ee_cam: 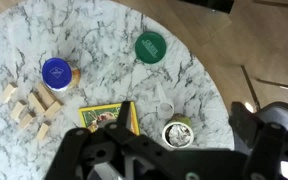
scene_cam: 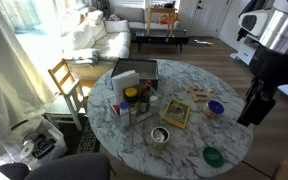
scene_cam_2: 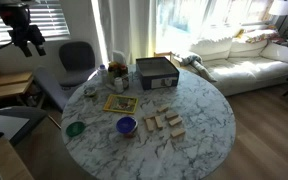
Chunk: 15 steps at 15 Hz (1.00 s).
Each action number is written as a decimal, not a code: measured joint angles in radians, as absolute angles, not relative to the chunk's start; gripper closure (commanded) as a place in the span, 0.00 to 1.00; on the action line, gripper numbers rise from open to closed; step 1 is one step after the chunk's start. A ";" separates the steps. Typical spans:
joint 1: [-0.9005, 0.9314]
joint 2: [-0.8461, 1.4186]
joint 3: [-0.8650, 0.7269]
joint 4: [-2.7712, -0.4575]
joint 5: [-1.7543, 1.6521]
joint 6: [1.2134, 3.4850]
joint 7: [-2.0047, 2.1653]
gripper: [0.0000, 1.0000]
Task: Pour the contents of the small plastic cup into the can on the left
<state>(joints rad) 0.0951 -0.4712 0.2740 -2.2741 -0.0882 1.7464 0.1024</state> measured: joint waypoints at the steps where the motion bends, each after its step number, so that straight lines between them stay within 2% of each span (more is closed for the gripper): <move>1: 0.095 -0.471 0.274 -2.274 -0.088 1.746 0.102 0.00; 12: 0.099 -0.468 0.272 -2.275 -0.088 1.746 0.102 0.00; 15: 0.112 -0.406 0.268 -2.296 -0.078 1.774 0.096 0.00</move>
